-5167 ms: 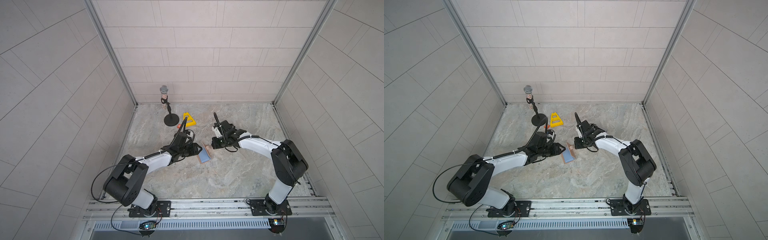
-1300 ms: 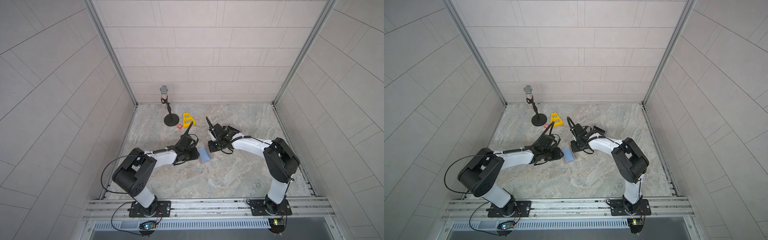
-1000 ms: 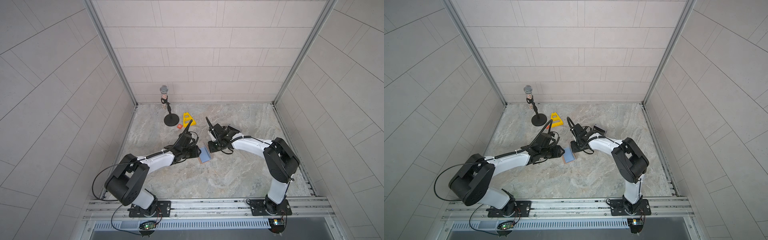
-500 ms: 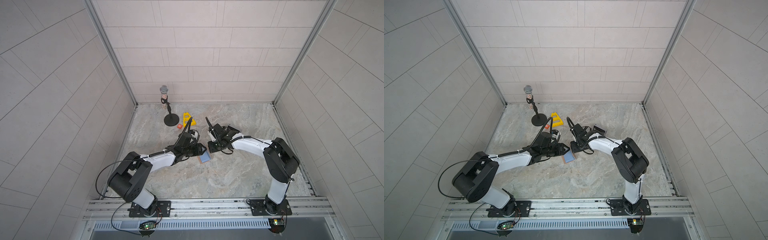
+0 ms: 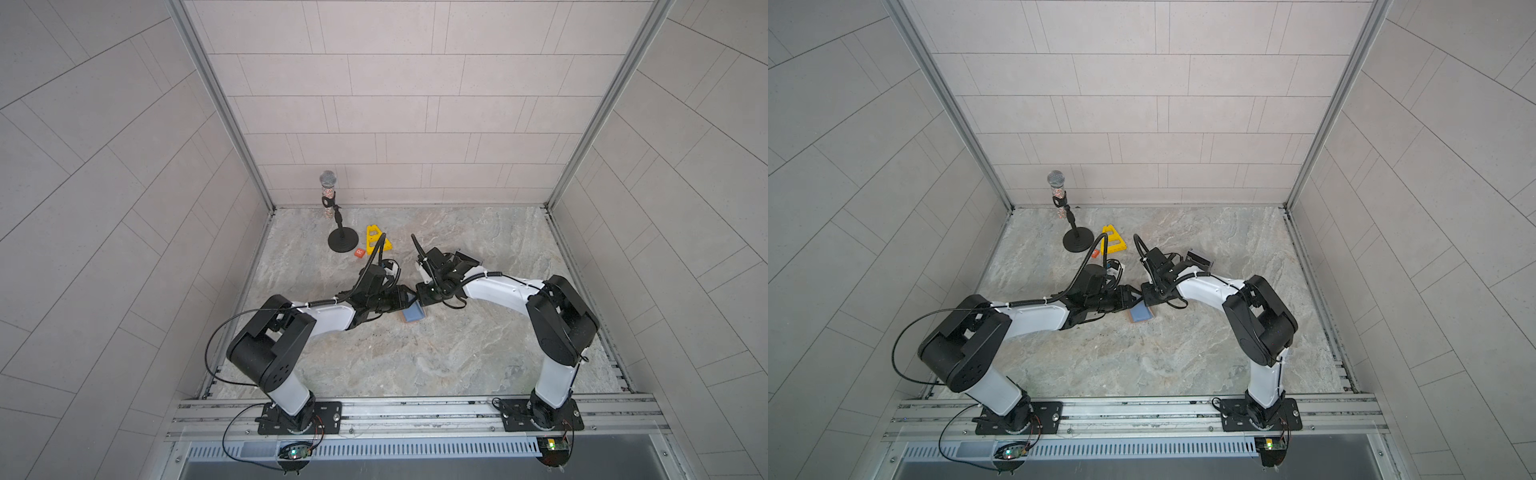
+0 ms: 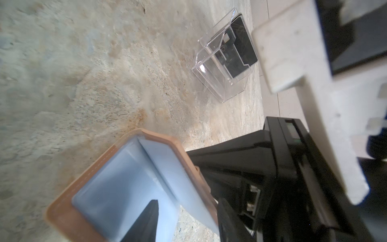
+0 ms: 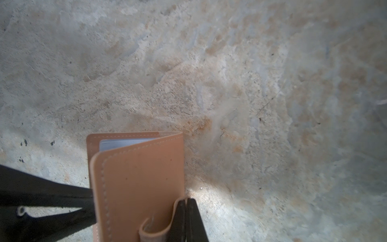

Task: Insert credit cards into a card holder
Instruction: Open the card holder at the center of the table.

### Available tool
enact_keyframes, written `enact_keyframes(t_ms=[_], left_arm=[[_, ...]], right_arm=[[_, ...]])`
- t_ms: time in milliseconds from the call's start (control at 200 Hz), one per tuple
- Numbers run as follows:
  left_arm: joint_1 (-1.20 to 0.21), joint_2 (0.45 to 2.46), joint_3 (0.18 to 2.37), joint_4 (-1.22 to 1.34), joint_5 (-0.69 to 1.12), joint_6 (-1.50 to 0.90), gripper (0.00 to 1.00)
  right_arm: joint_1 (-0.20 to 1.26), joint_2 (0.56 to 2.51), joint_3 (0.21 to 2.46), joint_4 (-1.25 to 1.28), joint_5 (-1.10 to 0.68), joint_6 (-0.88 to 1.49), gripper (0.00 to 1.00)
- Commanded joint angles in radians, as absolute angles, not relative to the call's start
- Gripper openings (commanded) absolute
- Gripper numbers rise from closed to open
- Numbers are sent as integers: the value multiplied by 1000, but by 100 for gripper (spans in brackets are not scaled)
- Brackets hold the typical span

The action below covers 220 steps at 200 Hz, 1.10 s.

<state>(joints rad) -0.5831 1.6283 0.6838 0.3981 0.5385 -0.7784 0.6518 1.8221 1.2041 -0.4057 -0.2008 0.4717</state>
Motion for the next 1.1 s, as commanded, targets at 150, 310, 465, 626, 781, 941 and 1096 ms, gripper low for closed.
enact_keyframes(t_ms=[150,310,465,626,781,941,1096], left_arm=[[-590,1661,672,357,491,-774,48],[-590,1649,666,321,465,-755,45],[-589,1628,667,291,445,-738,42],[-589,1620,666,282,438,-733,42],[-590,1616,662,282,432,-733,42],[-590,1599,655,281,418,-729,45],[-591,1618,665,271,426,-729,45]], right_arm=[[658,1818,1213,-408,-215,477,0],[655,1804,1209,-416,-185,476,0],[652,1797,1210,-439,-149,472,0],[649,1792,1212,-448,-140,471,0],[649,1782,1210,-448,-141,472,0],[647,1775,1210,-453,-133,471,0],[646,1769,1210,-462,-123,470,0]])
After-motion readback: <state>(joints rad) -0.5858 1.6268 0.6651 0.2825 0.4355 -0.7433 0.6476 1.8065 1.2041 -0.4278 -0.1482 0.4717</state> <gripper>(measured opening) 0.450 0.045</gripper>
